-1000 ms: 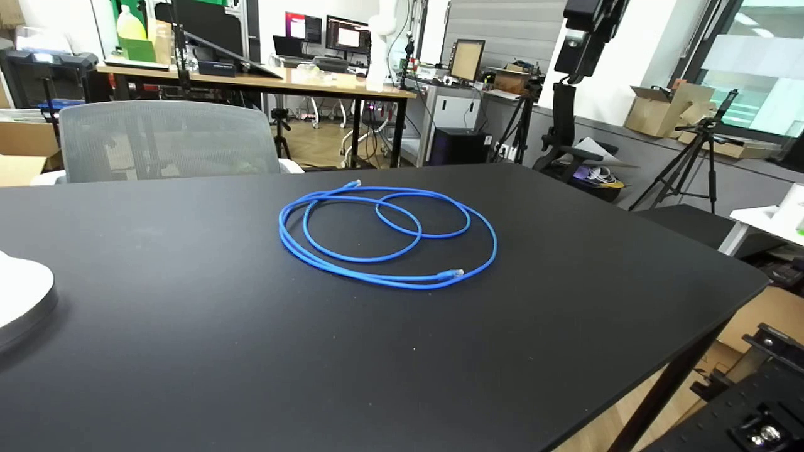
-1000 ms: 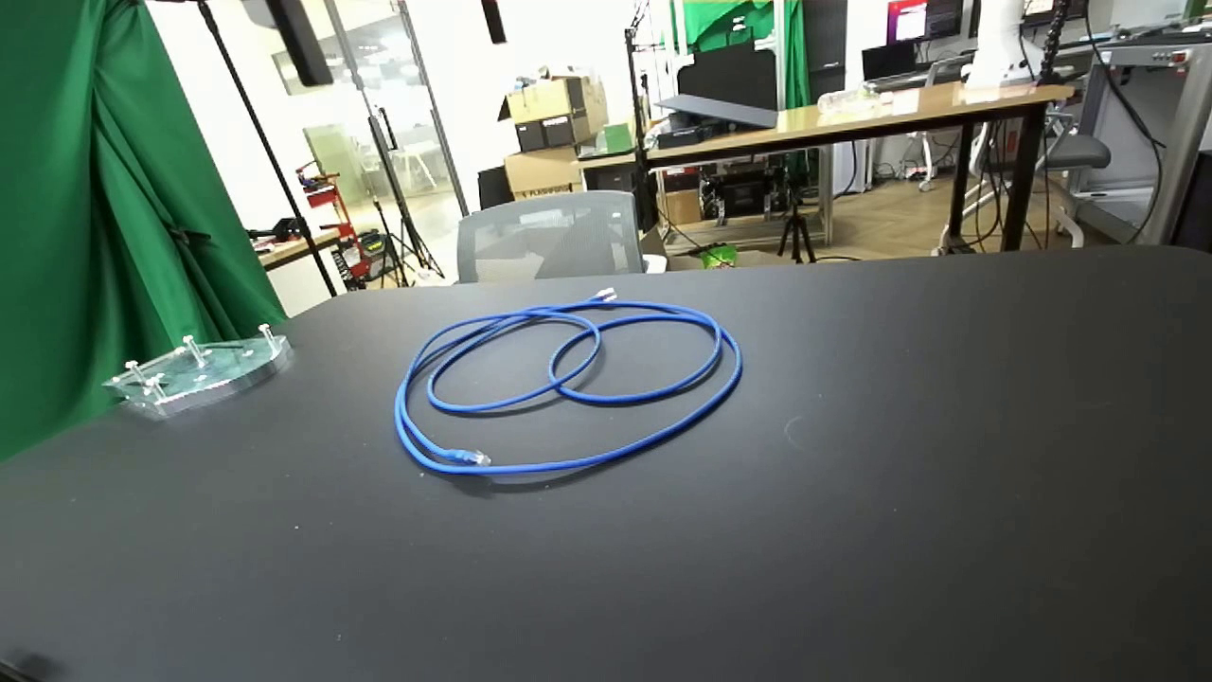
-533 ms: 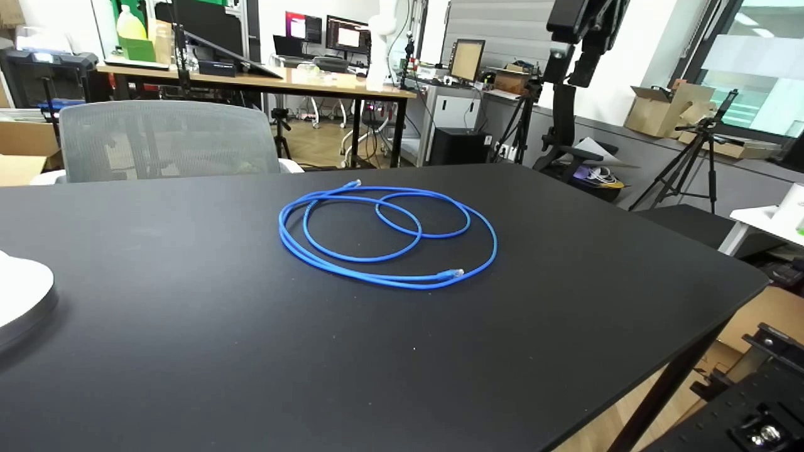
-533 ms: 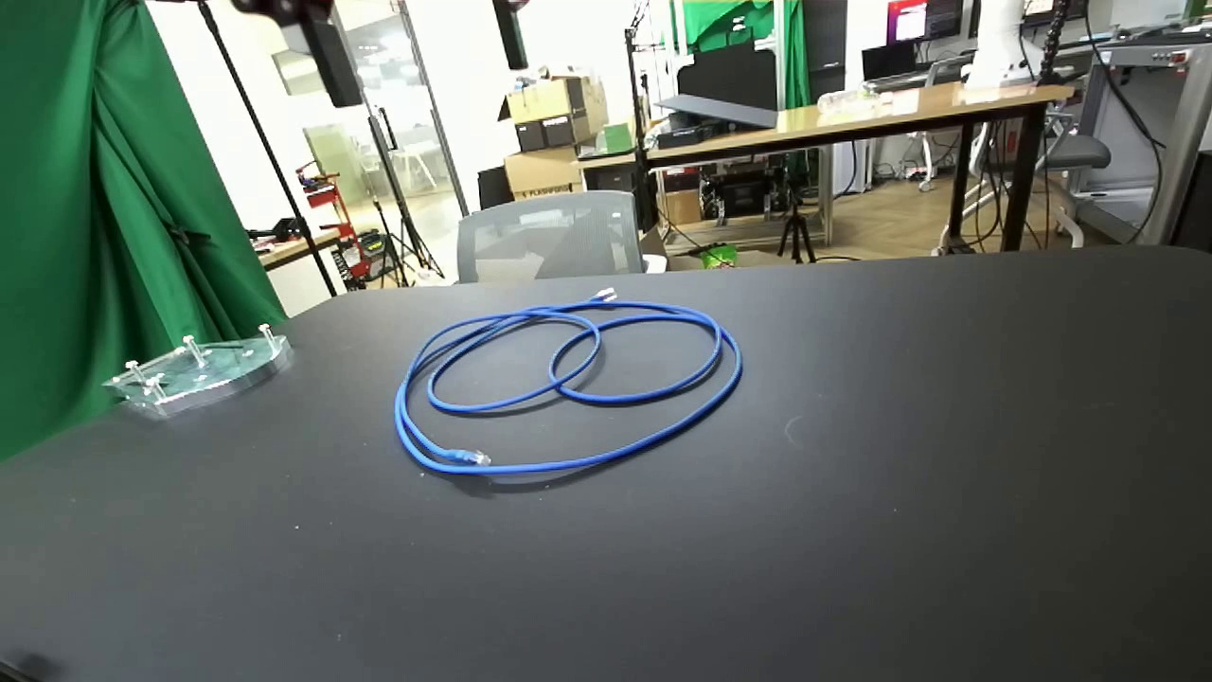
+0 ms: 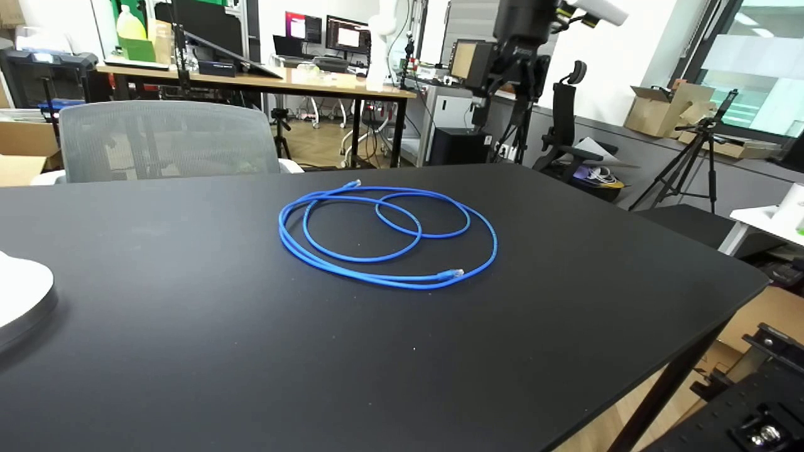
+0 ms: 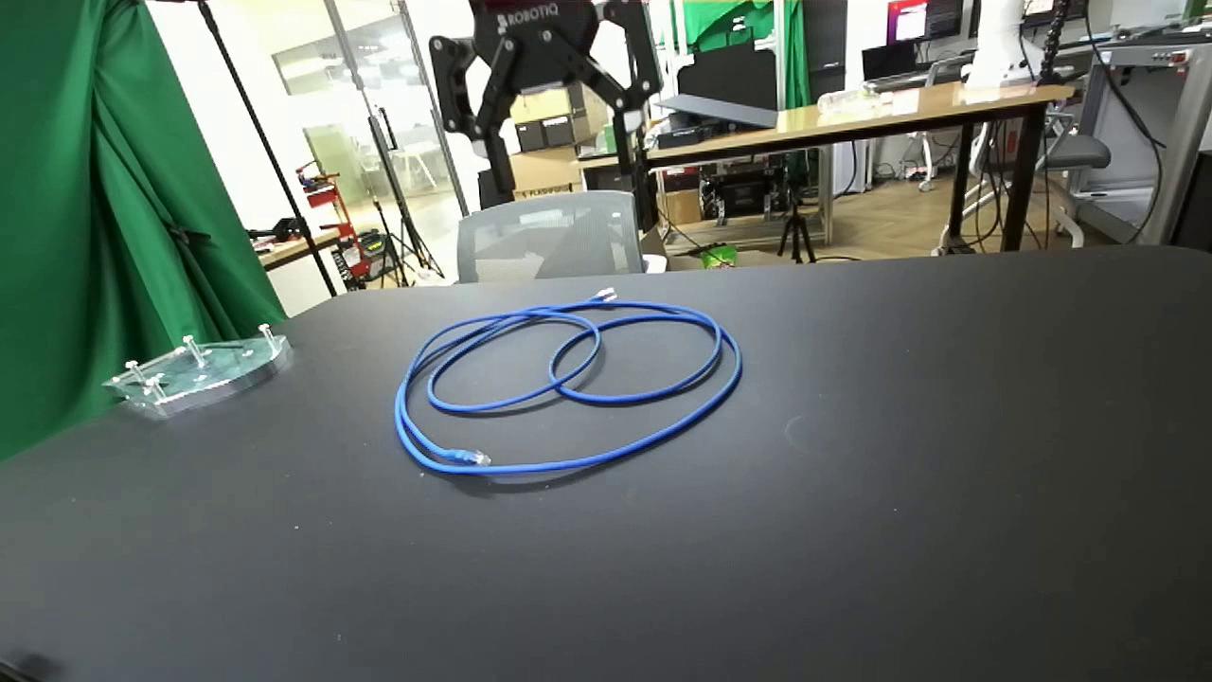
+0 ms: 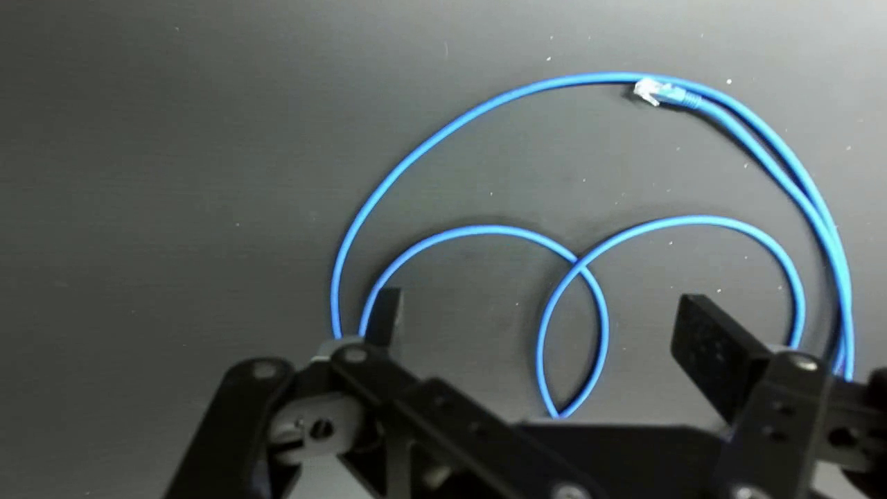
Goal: Move the cable to the right
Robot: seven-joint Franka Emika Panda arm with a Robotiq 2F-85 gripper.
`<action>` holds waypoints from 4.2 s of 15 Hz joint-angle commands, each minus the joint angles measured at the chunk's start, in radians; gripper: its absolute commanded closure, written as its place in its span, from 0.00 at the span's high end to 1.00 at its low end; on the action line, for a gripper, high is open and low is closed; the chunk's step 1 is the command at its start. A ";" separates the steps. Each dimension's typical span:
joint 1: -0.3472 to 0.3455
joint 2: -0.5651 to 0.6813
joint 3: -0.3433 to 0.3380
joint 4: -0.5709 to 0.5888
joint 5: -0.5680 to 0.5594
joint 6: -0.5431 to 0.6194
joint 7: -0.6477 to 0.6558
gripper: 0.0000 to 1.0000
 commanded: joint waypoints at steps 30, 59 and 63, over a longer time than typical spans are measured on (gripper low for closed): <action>0.053 0.641 0.102 0.560 -0.226 -0.085 0.234 1.00; 0.007 0.301 0.113 0.237 -0.202 0.148 0.197 0.02; -0.005 0.109 0.057 0.066 -0.226 0.202 0.273 0.02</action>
